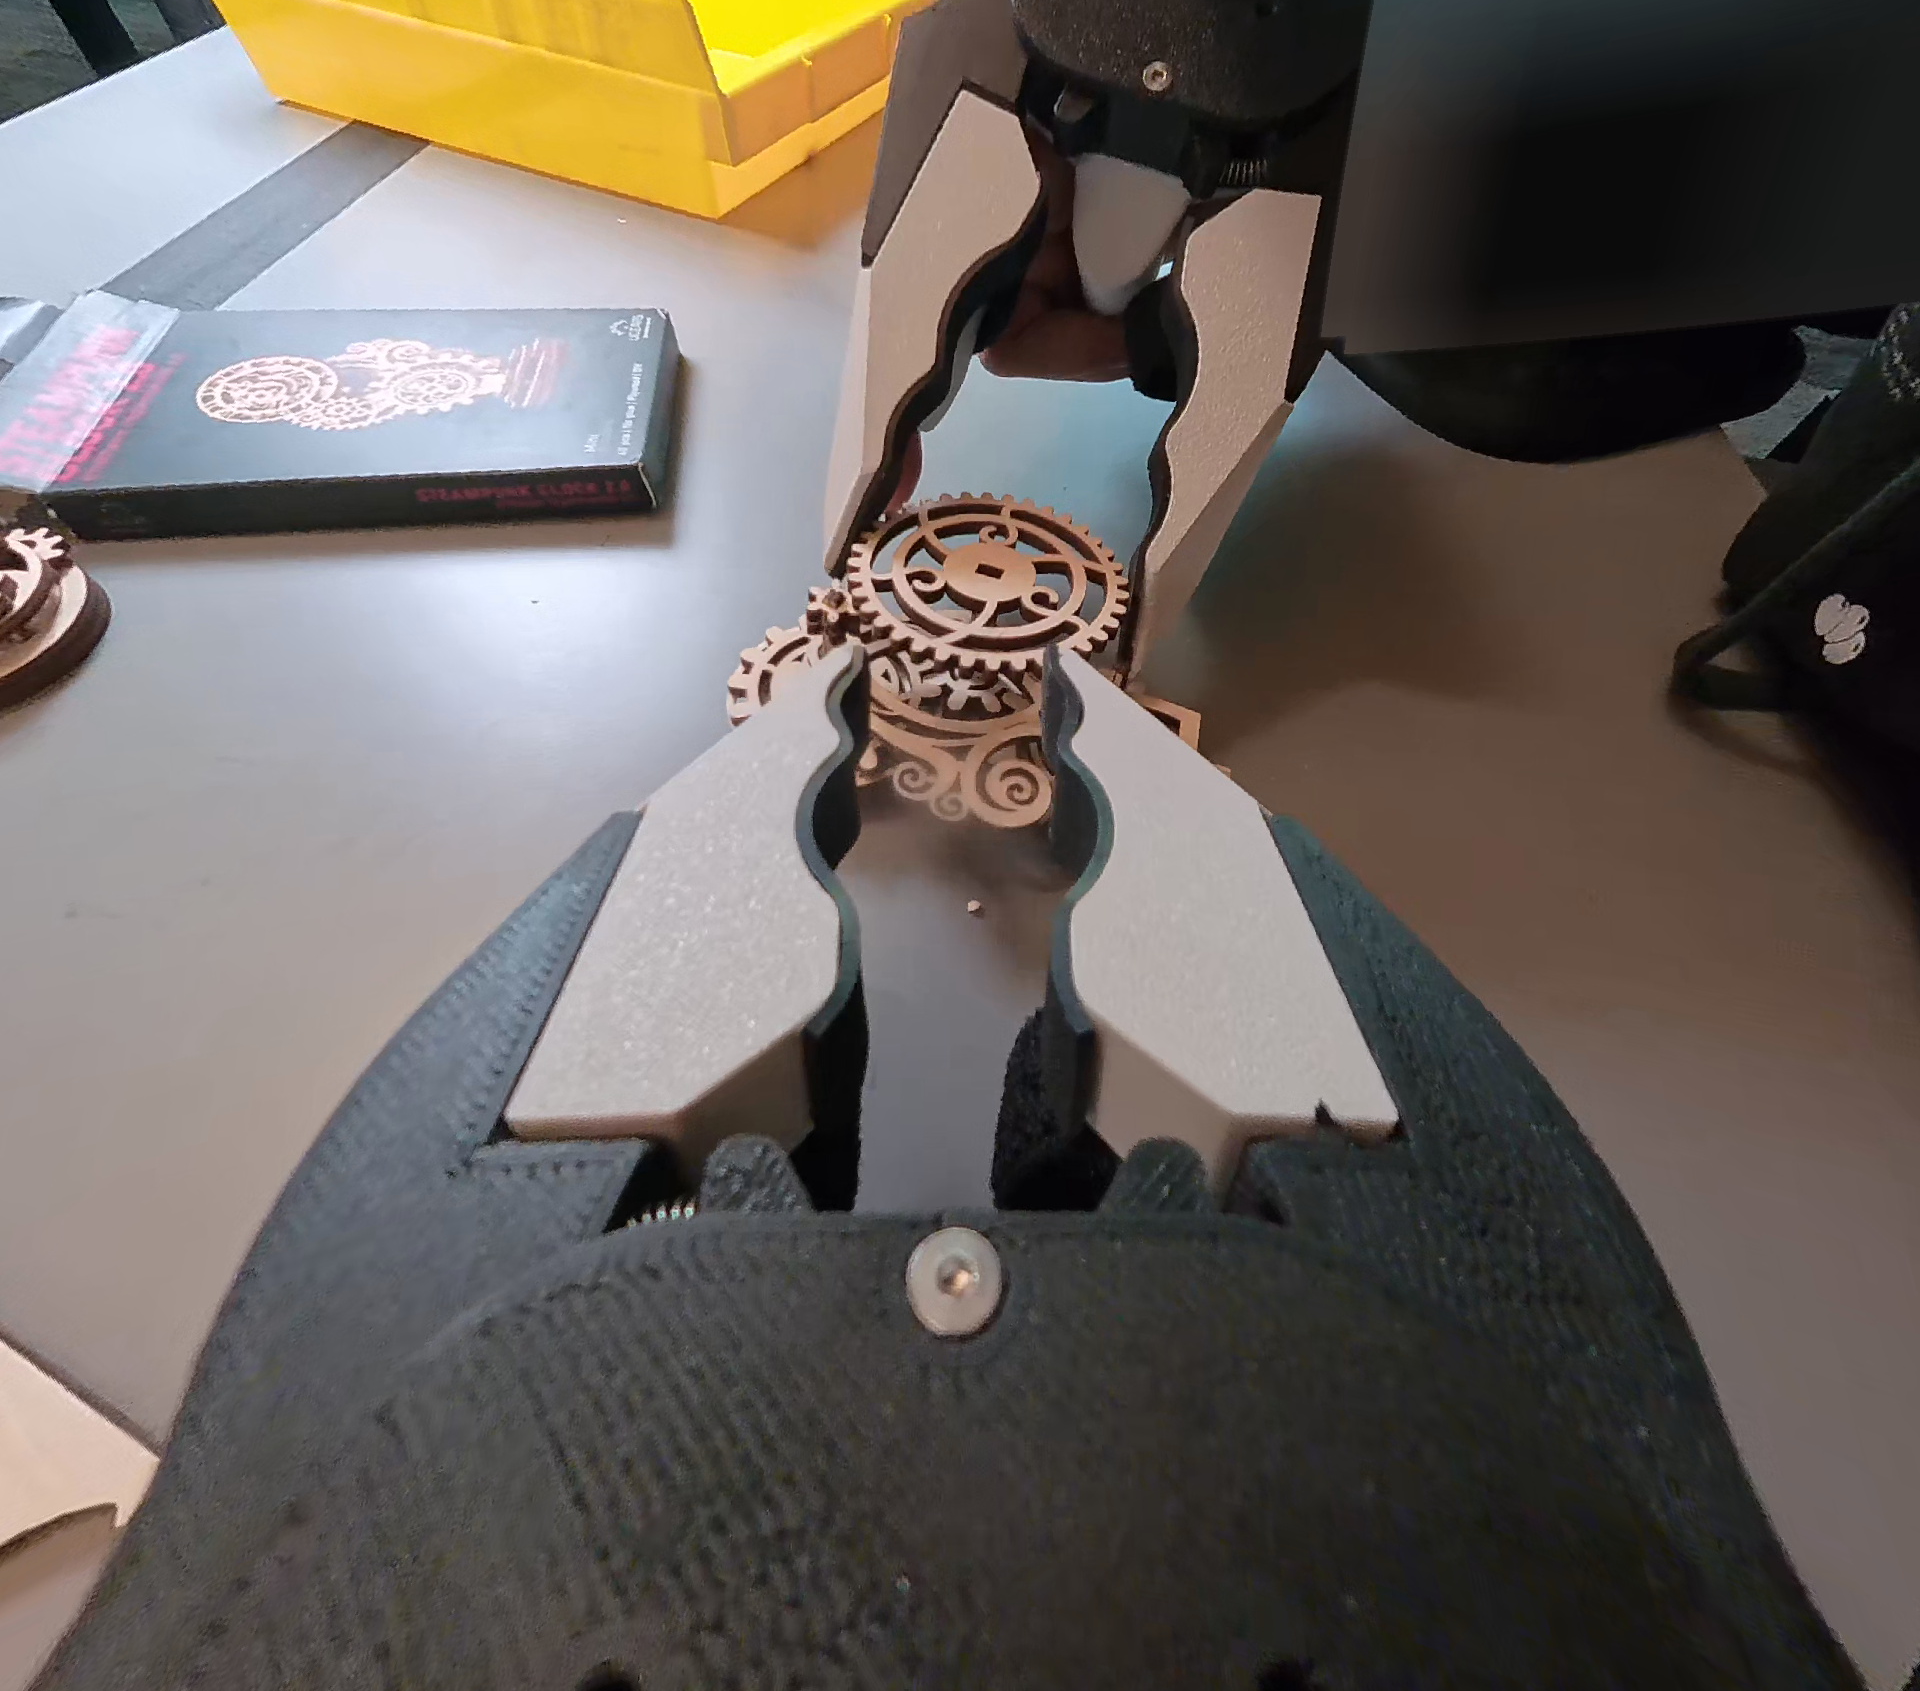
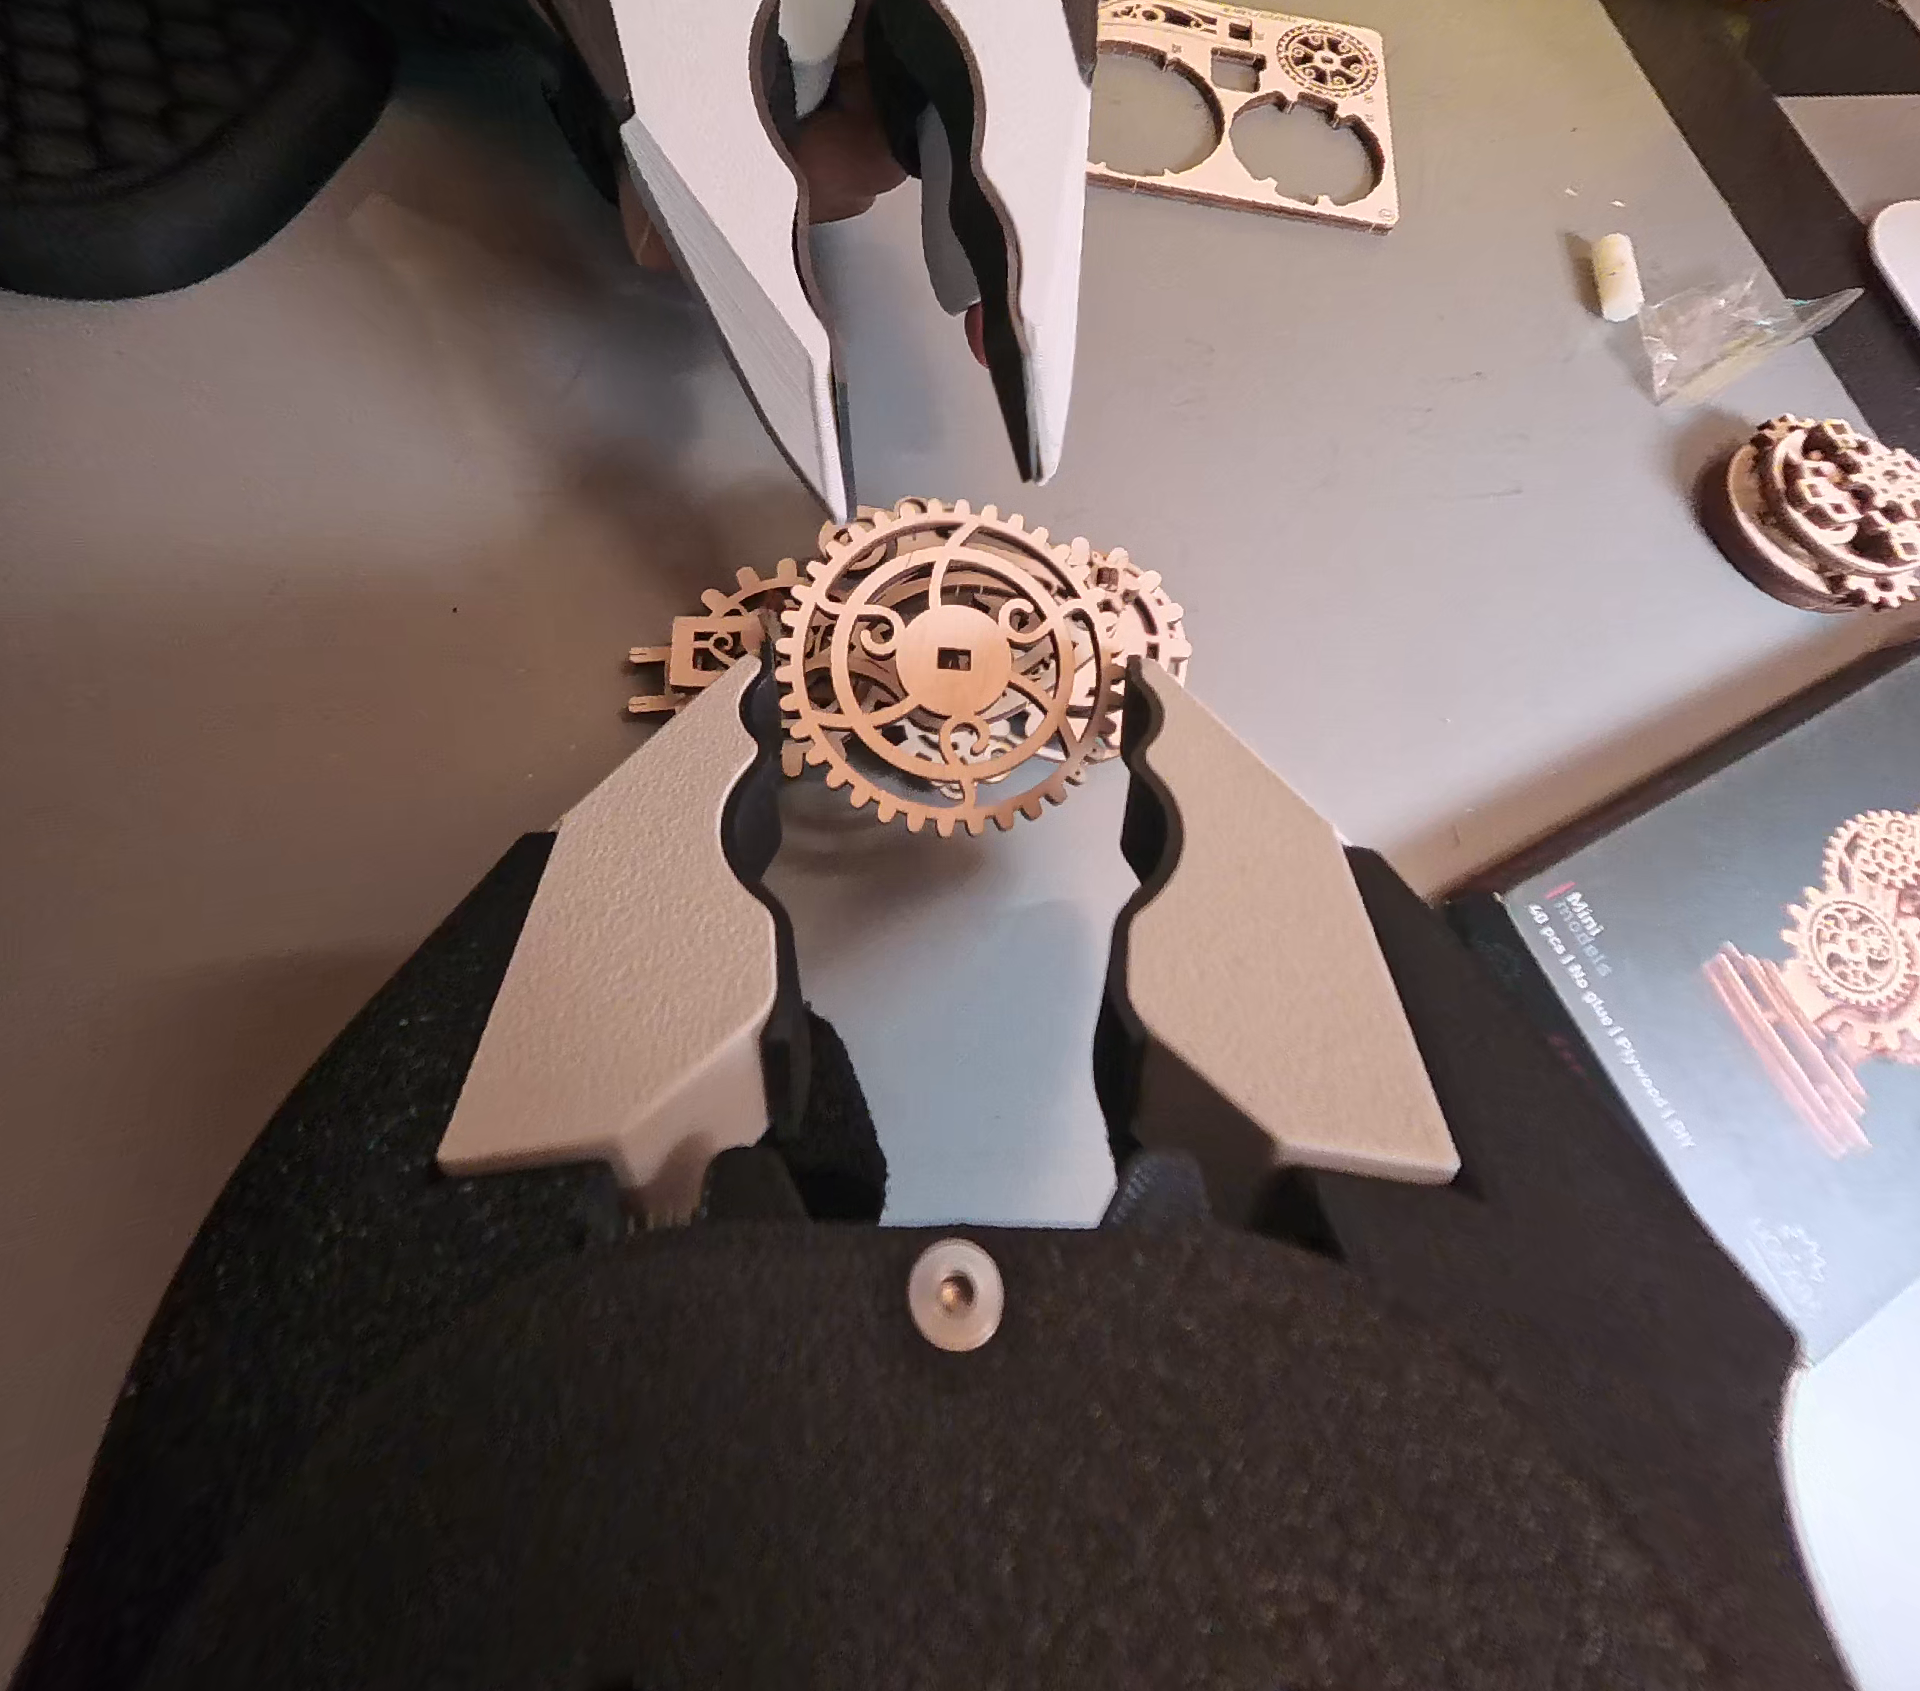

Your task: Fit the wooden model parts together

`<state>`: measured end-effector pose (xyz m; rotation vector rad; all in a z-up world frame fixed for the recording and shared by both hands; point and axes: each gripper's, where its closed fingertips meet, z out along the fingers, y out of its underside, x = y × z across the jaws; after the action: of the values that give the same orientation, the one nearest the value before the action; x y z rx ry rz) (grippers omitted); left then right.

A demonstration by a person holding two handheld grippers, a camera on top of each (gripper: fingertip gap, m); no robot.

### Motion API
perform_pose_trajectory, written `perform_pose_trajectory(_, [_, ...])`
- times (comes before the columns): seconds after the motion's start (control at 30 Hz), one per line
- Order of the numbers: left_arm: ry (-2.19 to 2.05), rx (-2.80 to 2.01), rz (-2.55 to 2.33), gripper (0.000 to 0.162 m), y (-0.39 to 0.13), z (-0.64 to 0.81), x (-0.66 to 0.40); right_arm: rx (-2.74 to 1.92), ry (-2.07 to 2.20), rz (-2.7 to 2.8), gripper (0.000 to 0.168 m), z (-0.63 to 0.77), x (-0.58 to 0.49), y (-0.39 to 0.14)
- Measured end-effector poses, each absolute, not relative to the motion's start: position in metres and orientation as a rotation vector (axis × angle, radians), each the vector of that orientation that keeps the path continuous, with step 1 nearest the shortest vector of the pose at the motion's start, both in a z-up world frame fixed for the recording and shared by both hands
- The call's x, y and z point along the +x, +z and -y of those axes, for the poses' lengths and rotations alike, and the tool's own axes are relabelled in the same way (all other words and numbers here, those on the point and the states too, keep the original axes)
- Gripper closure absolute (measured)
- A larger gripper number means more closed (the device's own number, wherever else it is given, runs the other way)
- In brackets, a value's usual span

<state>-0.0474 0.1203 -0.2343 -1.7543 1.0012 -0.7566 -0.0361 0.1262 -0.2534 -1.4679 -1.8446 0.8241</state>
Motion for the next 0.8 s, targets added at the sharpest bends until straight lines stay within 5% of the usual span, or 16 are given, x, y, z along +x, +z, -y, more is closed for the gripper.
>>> perform_pose_trajectory(0.8, [-0.743,-1.741,-1.060,0.133,-0.2368,-0.1143,-0.0398,-1.480,0.791,1.855,0.104,-0.1266,-0.0348,-0.2536])
